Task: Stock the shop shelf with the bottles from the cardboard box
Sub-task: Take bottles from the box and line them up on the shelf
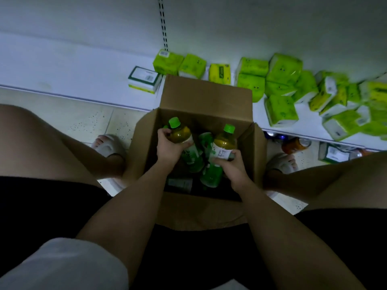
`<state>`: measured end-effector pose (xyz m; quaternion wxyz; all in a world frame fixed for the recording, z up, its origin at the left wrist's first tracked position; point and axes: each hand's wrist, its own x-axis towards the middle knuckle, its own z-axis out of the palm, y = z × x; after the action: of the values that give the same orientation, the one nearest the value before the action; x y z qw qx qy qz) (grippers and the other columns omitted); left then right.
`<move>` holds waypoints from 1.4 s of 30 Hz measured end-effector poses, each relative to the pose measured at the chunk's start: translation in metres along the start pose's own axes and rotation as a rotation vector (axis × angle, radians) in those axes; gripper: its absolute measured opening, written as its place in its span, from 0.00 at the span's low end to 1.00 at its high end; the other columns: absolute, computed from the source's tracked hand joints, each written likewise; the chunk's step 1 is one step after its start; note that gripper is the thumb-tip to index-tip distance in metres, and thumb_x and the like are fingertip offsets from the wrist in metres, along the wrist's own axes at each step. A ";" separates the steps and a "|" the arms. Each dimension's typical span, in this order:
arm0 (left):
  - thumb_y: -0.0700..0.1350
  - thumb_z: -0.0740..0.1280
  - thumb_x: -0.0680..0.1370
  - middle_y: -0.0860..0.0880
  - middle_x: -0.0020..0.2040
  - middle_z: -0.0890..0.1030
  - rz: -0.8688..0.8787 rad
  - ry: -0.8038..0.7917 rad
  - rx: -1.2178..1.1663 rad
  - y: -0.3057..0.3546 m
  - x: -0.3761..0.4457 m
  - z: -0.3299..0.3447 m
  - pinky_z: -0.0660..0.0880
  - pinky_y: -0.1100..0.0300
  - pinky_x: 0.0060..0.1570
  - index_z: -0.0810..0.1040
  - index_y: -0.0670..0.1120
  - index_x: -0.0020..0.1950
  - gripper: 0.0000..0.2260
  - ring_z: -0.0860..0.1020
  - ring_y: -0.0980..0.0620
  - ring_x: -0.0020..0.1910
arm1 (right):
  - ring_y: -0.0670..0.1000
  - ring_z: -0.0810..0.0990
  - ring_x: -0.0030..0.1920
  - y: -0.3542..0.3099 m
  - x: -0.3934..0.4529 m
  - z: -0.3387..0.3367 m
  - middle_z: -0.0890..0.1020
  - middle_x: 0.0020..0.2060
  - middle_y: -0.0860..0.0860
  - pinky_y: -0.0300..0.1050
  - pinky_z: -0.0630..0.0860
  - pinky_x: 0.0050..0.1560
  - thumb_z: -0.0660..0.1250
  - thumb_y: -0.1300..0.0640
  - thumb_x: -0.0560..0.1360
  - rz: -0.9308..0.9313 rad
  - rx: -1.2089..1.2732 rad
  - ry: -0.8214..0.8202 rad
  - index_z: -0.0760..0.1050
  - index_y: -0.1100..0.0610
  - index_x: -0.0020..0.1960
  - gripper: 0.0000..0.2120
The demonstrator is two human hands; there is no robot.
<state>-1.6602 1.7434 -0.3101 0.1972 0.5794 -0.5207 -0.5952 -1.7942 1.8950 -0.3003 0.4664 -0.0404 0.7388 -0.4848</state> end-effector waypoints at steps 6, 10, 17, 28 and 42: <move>0.48 0.81 0.60 0.58 0.53 0.75 0.214 -0.018 -0.015 0.036 -0.028 -0.011 0.75 0.53 0.53 0.67 0.59 0.57 0.33 0.77 0.51 0.56 | 0.54 0.78 0.61 -0.029 -0.023 -0.004 0.79 0.61 0.51 0.54 0.76 0.55 0.71 0.57 0.74 -0.067 0.234 -0.126 0.69 0.48 0.68 0.24; 0.47 0.81 0.62 0.51 0.59 0.78 0.360 -0.009 -0.004 0.067 -0.043 -0.020 0.76 0.53 0.53 0.68 0.56 0.61 0.33 0.77 0.50 0.57 | 0.59 0.77 0.63 -0.049 -0.034 0.000 0.79 0.63 0.56 0.63 0.70 0.66 0.67 0.54 0.77 -0.098 0.362 -0.210 0.70 0.49 0.69 0.21; 0.44 0.81 0.62 0.54 0.54 0.80 0.549 0.001 -0.158 0.120 -0.069 -0.030 0.79 0.62 0.45 0.73 0.55 0.60 0.31 0.80 0.59 0.50 | 0.63 0.82 0.57 -0.096 -0.062 0.011 0.83 0.57 0.60 0.64 0.77 0.58 0.77 0.36 0.60 -0.126 0.394 -0.194 0.74 0.51 0.65 0.38; 0.47 0.80 0.62 0.61 0.50 0.80 0.824 -0.006 -0.138 0.234 -0.104 -0.067 0.77 0.70 0.40 0.74 0.63 0.57 0.28 0.79 0.66 0.46 | 0.52 0.86 0.50 -0.195 -0.113 0.004 0.86 0.49 0.49 0.58 0.81 0.54 0.77 0.39 0.61 -0.682 0.170 -0.145 0.77 0.39 0.53 0.22; 0.52 0.79 0.62 0.52 0.57 0.80 1.125 -0.005 -0.217 0.417 -0.151 -0.130 0.80 0.57 0.49 0.73 0.58 0.61 0.29 0.80 0.53 0.53 | 0.46 0.84 0.53 -0.384 -0.191 -0.003 0.85 0.52 0.45 0.47 0.80 0.53 0.79 0.45 0.59 -1.122 0.101 -0.183 0.76 0.44 0.56 0.27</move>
<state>-1.6596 1.6605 0.1444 0.5408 0.1882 -0.6853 -0.4501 -1.8402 1.7922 0.1136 0.2011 -0.4461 0.5368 -0.6873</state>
